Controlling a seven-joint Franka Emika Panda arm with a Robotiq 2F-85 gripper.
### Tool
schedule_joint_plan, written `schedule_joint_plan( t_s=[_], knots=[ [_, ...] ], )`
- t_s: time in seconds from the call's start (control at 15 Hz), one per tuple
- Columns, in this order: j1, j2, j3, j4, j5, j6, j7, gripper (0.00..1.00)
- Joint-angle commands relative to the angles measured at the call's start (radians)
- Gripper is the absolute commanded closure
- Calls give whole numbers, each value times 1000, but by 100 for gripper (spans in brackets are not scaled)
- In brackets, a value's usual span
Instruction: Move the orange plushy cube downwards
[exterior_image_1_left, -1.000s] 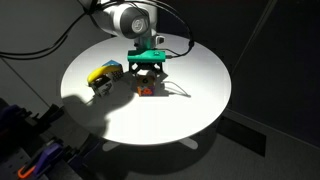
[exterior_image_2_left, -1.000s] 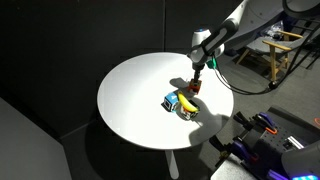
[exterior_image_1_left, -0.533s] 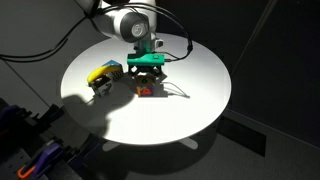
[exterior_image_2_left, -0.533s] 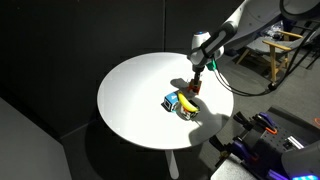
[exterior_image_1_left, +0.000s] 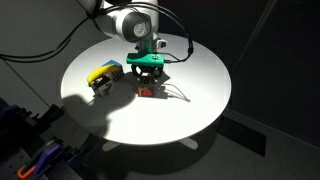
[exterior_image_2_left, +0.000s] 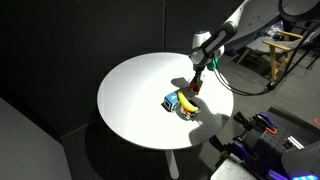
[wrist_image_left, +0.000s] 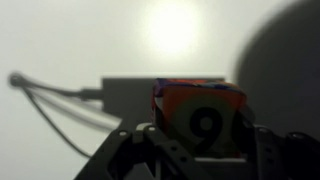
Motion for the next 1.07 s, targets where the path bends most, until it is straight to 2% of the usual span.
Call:
schedule_joint_plan(
  t_s=[0.0,0.07,0.33,0.6,0.8,1.0],
  knots=[
    [8,-27,-20,10,4,-54,110,64],
    [11,-38,-27,5,4,-70,139,70],
    [26,-88,-45,-13,3,-127,233,79],
    [35,-143,-57,-14,31,-213,345,84],
    [34,-178,-60,-16,67,-273,425,84],
    [29,-209,-57,-37,130,-277,499,84]
  ],
)
